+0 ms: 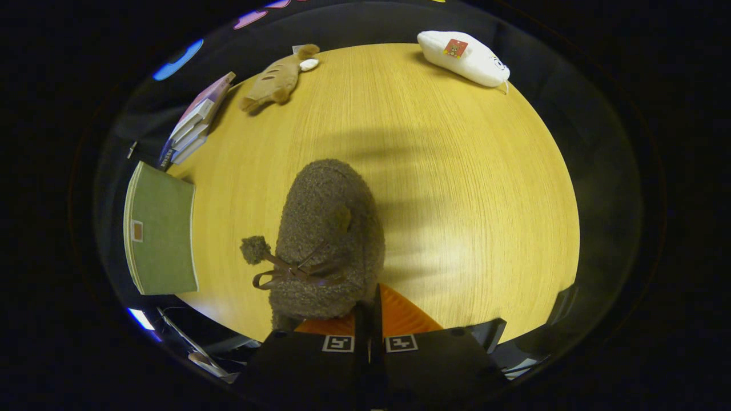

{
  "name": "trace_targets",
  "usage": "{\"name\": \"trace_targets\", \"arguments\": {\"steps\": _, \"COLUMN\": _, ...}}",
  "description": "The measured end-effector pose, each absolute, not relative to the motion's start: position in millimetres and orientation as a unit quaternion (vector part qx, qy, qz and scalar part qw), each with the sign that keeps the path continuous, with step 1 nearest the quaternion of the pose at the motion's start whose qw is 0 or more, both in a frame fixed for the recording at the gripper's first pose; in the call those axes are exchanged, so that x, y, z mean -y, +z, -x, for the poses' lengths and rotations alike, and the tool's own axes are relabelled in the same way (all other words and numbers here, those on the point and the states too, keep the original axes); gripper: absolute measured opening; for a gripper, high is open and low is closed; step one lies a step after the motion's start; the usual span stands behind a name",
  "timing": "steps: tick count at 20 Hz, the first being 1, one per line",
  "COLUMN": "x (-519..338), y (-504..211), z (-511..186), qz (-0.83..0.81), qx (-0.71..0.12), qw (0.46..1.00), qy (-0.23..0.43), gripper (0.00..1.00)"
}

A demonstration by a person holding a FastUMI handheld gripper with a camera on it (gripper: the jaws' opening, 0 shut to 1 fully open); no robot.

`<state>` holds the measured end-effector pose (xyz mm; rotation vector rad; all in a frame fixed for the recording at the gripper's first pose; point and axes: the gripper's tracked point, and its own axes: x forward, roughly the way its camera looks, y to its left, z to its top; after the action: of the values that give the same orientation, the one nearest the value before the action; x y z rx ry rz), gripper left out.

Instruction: Open the storage box then place both shoes into the box .Put the left shoe in first, then the right shoe, with the right side of both shoes facing outward in a uniform manner.

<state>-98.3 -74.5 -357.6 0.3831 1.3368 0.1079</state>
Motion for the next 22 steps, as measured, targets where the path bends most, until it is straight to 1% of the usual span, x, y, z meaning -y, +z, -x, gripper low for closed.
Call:
{"name": "trace_targets", "arguments": {"steps": 9, "x": -11.7, "y": -237.4, "z": 73.3, "qz": -0.258, "qx": -0.567, "qw": 0.778, "qy": 0.086, "gripper": 0.05}}
{"name": "trace_targets", "arguments": {"steps": 15, "x": -96.7, "y": -155.7, "z": 46.4, "qz": -0.284, "qx": -0.528, "qw": 0.788, "qy": 0.141, "gripper": 0.05}}
{"name": "trace_targets", "arguments": {"steps": 19, "x": -149.7, "y": -125.1, "z": 35.7, "qz": -0.278, "qx": -0.521, "qw": 0.789, "qy": 0.171, "gripper": 0.05}}
{"name": "trace_targets", "arguments": {"steps": 22, "x": -192.5, "y": -111.8, "z": 32.9, "qz": -0.283, "qx": -0.528, "qw": 0.779, "qy": 0.185, "gripper": 0.05}}
